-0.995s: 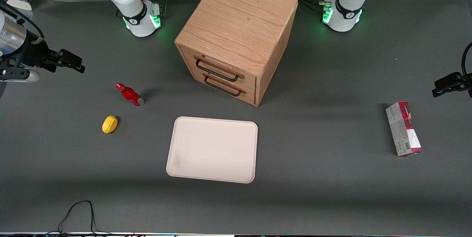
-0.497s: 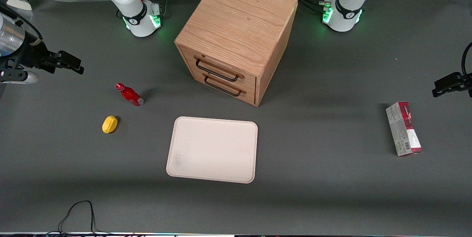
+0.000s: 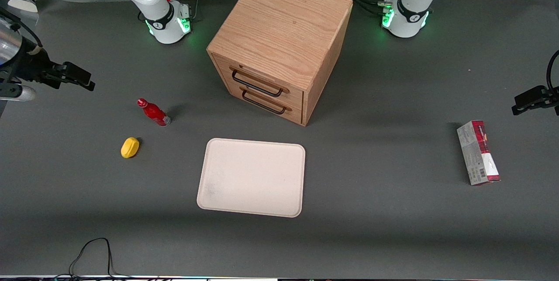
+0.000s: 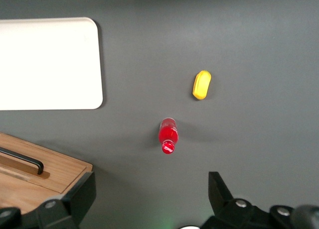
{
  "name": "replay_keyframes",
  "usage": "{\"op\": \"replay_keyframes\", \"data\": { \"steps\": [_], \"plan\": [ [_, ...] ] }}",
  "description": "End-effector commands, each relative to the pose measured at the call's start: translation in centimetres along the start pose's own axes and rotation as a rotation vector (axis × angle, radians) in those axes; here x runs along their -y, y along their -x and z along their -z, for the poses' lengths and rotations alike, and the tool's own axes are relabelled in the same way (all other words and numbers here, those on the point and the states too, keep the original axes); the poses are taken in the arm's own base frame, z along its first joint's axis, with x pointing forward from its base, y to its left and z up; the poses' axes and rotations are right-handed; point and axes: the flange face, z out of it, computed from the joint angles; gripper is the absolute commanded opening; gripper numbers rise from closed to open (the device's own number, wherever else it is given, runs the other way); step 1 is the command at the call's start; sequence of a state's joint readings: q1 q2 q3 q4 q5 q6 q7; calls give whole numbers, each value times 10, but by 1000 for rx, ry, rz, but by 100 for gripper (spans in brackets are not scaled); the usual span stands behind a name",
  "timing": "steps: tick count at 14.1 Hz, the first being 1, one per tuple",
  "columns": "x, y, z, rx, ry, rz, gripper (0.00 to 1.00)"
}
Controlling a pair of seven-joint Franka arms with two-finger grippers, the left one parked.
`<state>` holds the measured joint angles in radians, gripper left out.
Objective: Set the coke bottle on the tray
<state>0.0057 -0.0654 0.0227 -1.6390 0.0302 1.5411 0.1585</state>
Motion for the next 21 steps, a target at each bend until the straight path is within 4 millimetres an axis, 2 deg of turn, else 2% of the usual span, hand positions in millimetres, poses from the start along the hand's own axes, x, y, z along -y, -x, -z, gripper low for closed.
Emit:
{"op": "replay_keyframes", "data": {
  "steps": [1,6,10,15,17,21],
  "plan": [
    [11,7,14,22,0,-14,100],
    [11,27,10,47,7,-2,100],
    [5,63,38,52,10,6,100],
    [0,67,20,80,14,4,100],
    [-6,63,-6,81,10,30,100],
    [-11,59,-82,36,2,20,100]
  ]
}}
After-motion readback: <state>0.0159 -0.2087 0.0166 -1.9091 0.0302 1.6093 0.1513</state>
